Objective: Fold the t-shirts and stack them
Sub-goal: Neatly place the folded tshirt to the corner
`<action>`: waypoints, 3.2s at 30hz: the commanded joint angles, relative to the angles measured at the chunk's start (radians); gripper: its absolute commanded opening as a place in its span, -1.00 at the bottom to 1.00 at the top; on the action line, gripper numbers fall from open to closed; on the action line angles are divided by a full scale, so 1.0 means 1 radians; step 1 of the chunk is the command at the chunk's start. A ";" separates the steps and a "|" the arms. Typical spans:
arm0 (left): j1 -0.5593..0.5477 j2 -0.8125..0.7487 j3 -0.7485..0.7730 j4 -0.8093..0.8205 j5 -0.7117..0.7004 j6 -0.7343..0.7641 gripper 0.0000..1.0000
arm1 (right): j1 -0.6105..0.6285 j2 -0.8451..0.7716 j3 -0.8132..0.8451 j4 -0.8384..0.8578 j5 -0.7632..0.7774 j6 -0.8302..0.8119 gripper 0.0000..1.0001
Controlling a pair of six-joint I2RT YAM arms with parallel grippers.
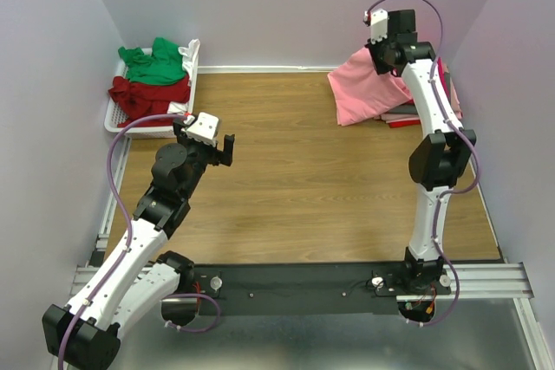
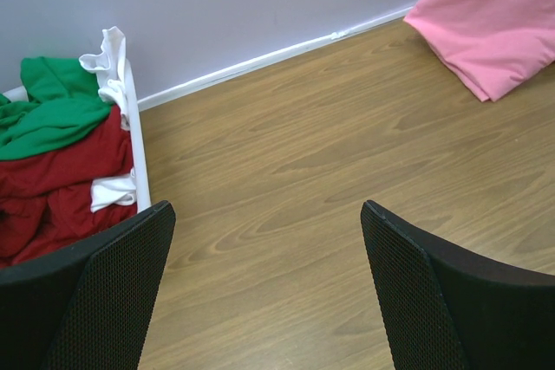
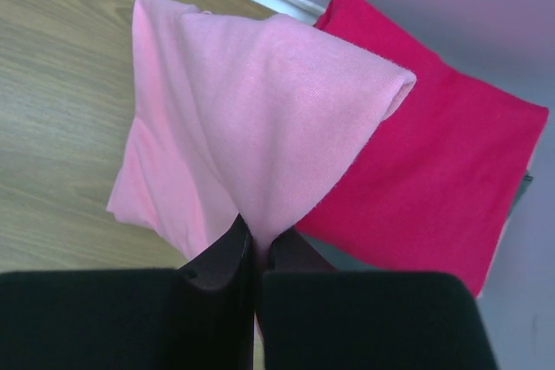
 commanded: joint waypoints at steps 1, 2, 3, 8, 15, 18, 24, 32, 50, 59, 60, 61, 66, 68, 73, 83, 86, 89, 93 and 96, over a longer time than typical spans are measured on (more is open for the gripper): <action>-0.005 -0.002 -0.008 0.023 0.030 0.005 0.91 | -0.013 -0.073 0.044 0.050 0.053 -0.016 -1.00; -0.005 0.000 -0.008 0.023 0.030 0.005 0.91 | -0.015 -0.079 0.043 0.052 0.051 -0.016 -1.00; -0.005 0.000 -0.008 0.023 0.031 0.005 0.91 | -0.015 -0.083 0.041 0.052 0.053 -0.017 -0.99; -0.005 0.000 -0.008 0.023 0.034 0.005 0.91 | -0.018 -0.111 0.040 0.061 0.060 -0.020 -1.00; -0.005 0.000 -0.008 0.023 0.036 0.005 0.91 | -0.022 -0.139 0.040 0.067 0.076 -0.025 -1.00; -0.005 0.000 -0.008 0.023 0.038 0.006 0.91 | -0.026 -0.149 0.040 0.072 0.086 -0.028 -1.00; -0.005 0.000 -0.008 0.023 0.038 0.006 0.91 | -0.041 -0.157 0.040 0.079 0.099 -0.031 -1.00; -0.005 0.001 -0.008 0.023 0.039 0.005 0.91 | -0.065 -0.152 0.047 0.093 0.109 -0.032 -1.00; -0.005 0.007 -0.006 0.025 0.042 0.006 0.91 | -0.082 -0.143 0.081 0.111 0.096 -0.012 -0.99; -0.005 0.007 -0.006 0.026 0.044 0.006 0.91 | -0.098 -0.128 0.076 0.119 0.113 -0.014 -0.99; -0.005 0.009 -0.006 0.026 0.044 0.005 0.91 | -0.102 -0.128 0.076 0.119 0.114 -0.014 -0.99; -0.005 0.009 -0.006 0.026 0.044 0.006 0.91 | -0.105 -0.125 0.075 0.121 0.114 -0.014 -0.99; -0.005 0.010 -0.006 0.028 0.045 0.005 0.90 | -0.121 -0.114 0.072 0.127 0.122 -0.014 -0.99; -0.005 0.010 -0.006 0.028 0.045 0.008 0.91 | -0.124 -0.106 0.070 0.128 0.128 -0.017 -0.99; -0.005 0.010 -0.008 0.028 0.045 0.006 0.91 | -0.124 -0.079 0.047 0.147 0.152 -0.022 -0.99; -0.005 0.013 -0.008 0.026 0.047 0.006 0.91 | -0.168 -0.057 -0.072 0.263 0.249 -0.022 -0.99; -0.005 0.015 -0.008 0.028 0.048 0.008 0.91 | -0.171 -0.056 -0.118 0.308 0.284 -0.032 -0.99; -0.005 0.017 -0.008 0.028 0.048 0.008 0.91 | -0.170 -0.048 -0.143 0.347 0.321 -0.042 -0.99; -0.005 0.018 -0.009 0.028 0.048 0.006 0.91 | -0.168 -0.022 -0.158 0.384 0.358 -0.063 -0.99; -0.005 0.020 -0.008 0.028 0.048 0.008 0.91 | -0.170 -0.007 -0.158 0.403 0.373 -0.083 -0.99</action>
